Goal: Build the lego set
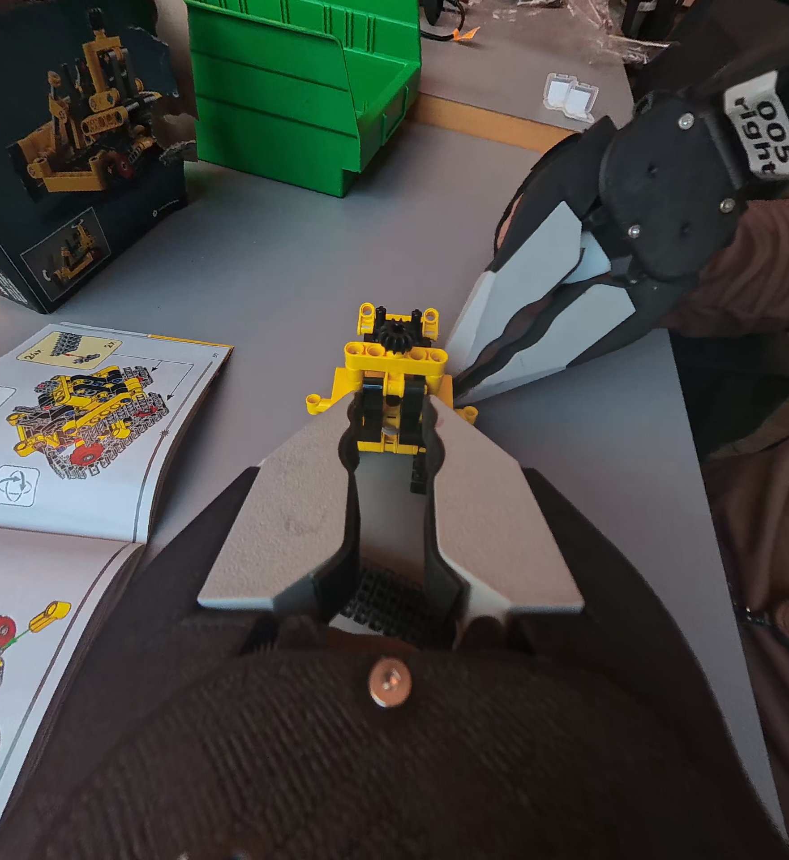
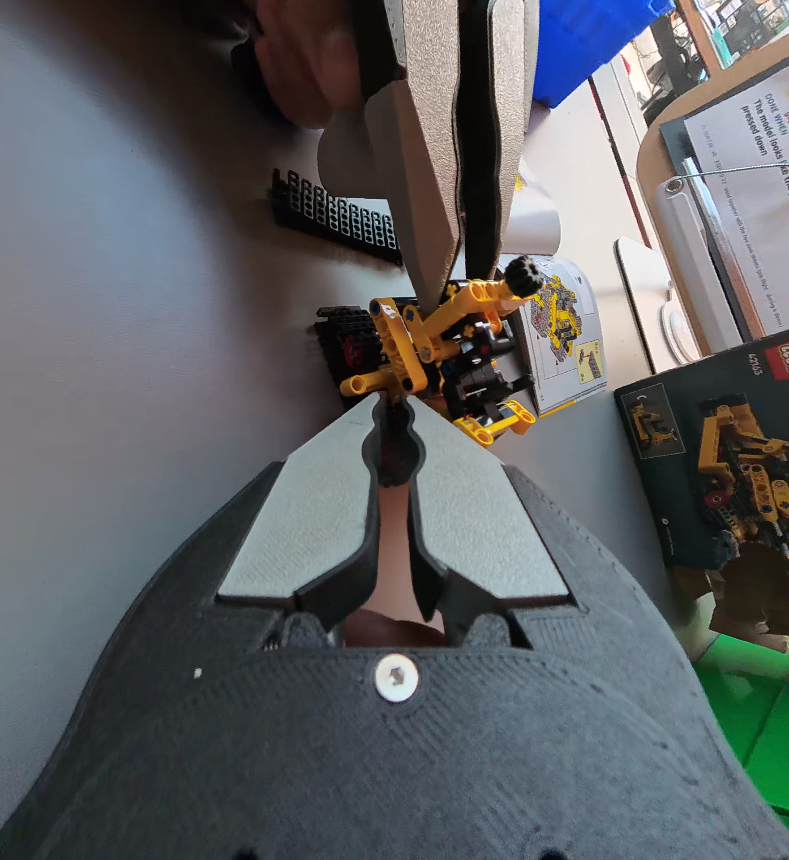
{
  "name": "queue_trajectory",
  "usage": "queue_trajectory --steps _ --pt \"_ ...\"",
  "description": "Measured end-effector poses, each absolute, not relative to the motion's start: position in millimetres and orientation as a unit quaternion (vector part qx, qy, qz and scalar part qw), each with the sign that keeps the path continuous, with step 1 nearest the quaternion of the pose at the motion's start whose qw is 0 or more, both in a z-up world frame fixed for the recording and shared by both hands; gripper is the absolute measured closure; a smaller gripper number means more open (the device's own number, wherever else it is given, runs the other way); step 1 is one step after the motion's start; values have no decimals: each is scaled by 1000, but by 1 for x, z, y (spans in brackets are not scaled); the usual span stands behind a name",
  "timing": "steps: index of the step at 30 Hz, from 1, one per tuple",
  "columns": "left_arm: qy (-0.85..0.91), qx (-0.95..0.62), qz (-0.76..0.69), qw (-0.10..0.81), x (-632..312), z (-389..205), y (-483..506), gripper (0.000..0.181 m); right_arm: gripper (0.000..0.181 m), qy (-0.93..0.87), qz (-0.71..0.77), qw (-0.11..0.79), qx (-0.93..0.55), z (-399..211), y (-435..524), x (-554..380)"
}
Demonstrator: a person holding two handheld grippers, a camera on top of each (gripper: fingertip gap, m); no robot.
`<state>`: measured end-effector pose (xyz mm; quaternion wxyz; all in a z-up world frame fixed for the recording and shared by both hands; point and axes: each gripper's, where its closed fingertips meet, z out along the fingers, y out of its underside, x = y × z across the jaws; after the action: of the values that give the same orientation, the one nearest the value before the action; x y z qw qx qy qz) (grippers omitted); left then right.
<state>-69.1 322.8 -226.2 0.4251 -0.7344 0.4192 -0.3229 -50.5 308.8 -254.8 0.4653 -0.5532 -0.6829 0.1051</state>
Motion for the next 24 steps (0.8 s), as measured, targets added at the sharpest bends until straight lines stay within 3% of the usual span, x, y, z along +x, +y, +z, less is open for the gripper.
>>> queue_trajectory --steps 3,7,14,24 --pt "417 -735 -326 424 -69 -226 322 160 180 -683 95 471 -550 -254 309 -51" --pt "418 -734 -328 423 -70 -226 322 160 167 -681 99 475 -549 -253 305 -49" --pt "418 -735 -325 424 -70 -226 322 158 167 -675 92 505 -530 -239 299 -42" --pt "416 -729 -341 423 -69 -218 324 139 168 -710 -155 533 -433 -249 302 -36"
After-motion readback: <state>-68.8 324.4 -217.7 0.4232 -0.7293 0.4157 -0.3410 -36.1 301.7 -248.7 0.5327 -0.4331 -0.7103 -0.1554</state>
